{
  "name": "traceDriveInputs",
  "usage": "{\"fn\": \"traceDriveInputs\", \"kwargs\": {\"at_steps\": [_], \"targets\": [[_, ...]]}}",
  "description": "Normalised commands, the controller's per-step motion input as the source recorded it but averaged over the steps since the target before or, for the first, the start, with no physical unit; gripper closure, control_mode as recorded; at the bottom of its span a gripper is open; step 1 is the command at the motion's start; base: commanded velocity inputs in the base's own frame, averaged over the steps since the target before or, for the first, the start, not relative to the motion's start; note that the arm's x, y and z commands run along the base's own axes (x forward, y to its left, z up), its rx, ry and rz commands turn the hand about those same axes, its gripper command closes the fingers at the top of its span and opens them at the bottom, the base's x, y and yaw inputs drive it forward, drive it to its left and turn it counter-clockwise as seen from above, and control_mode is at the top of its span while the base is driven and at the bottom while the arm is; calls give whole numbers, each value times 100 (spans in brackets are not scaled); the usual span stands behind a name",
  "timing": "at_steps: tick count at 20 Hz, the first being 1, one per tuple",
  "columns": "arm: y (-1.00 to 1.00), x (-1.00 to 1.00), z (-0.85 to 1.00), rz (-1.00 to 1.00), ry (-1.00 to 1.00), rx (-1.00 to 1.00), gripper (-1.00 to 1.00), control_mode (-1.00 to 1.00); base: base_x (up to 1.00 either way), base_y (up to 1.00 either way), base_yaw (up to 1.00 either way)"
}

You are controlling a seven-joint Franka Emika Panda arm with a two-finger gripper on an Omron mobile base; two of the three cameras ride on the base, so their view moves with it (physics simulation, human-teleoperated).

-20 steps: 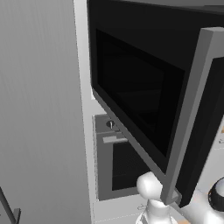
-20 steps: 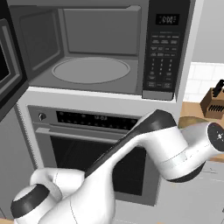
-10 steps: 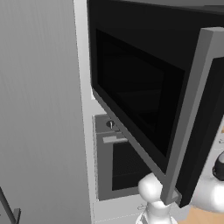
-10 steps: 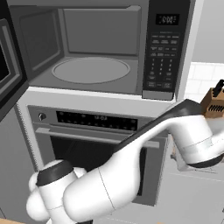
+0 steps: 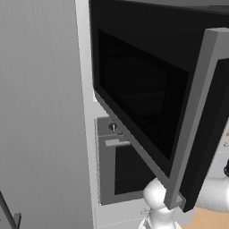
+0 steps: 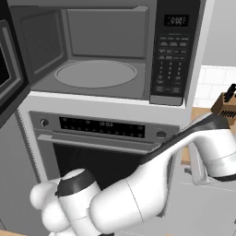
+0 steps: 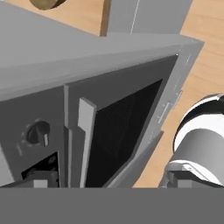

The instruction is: Open the microwave, place the bowl with waffle inside the microwave, then close the microwave door and turn it on.

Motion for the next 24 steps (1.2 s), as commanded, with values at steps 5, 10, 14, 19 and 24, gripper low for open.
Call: {"fn": "traceDriveInputs", "kwargs": {"at_steps": [5,10,14,19,24], "targets": [[34,6,-57,-5,0,0,-100,-100,0,0,0],[49,7,-23,-12,-2,0,-100,-100,0,0,0],[-1,35,4,-17,0,1,-100,-100,0,0,0],[-30,40,0,-9,3,0,-100,-100,0,0,0],[-14,1,0,0,1,0,-100,-100,0,0,0]]}}
